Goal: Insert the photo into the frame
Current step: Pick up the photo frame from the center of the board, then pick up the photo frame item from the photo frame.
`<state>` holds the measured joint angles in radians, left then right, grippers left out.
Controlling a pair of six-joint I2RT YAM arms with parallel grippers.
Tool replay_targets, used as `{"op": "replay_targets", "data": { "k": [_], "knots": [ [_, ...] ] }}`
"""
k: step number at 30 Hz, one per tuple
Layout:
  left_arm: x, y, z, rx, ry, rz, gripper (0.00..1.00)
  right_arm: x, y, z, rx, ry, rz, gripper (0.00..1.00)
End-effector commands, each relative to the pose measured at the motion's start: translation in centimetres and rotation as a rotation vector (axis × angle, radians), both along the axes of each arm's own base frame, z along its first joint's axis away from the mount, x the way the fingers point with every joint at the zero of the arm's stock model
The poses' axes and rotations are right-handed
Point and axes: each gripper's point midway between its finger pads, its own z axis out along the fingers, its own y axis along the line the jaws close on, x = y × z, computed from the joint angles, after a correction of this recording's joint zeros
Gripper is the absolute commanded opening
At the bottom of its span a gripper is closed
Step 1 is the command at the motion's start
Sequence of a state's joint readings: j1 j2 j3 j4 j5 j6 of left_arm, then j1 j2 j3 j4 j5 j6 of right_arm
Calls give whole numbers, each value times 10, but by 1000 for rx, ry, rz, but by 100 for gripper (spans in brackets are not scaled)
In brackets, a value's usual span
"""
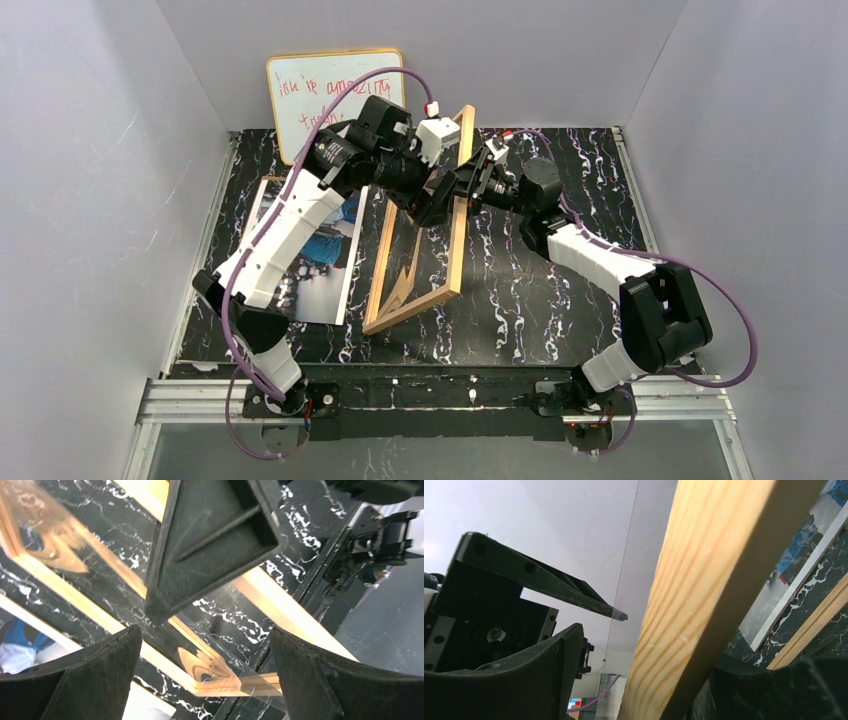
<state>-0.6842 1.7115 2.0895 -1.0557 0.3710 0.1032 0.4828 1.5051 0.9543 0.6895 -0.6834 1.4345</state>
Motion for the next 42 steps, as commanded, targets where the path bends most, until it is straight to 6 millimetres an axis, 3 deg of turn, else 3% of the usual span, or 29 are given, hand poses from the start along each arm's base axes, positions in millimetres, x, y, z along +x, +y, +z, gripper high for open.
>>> {"op": "replay_targets", "data": {
  "k": [1, 9, 14, 18, 25, 31, 42],
  "knots": [
    [-13, 33, 1, 104, -66, 71, 98, 6, 2, 24, 17, -86, -17, 71],
    [-26, 53, -16, 197, -39, 68, 88, 6, 3, 18, -21, -92, -12, 70],
    [-36, 53, -18, 188, 2, 53, 69, 6, -2, 14, -47, -95, -11, 70],
    [-41, 56, -28, 207, 39, 60, 62, 6, -9, 9, -82, -99, -13, 70],
    [-36, 50, -18, 173, 41, 98, 56, 5, -21, 0, -114, -93, -24, 70],
    [-24, 52, -17, 218, 20, 119, 31, 5, -25, -1, -123, -94, -26, 70],
    [-6, 84, -32, 406, -69, 157, 33, 2, -53, -21, -188, -69, -26, 67]
  ]
}}
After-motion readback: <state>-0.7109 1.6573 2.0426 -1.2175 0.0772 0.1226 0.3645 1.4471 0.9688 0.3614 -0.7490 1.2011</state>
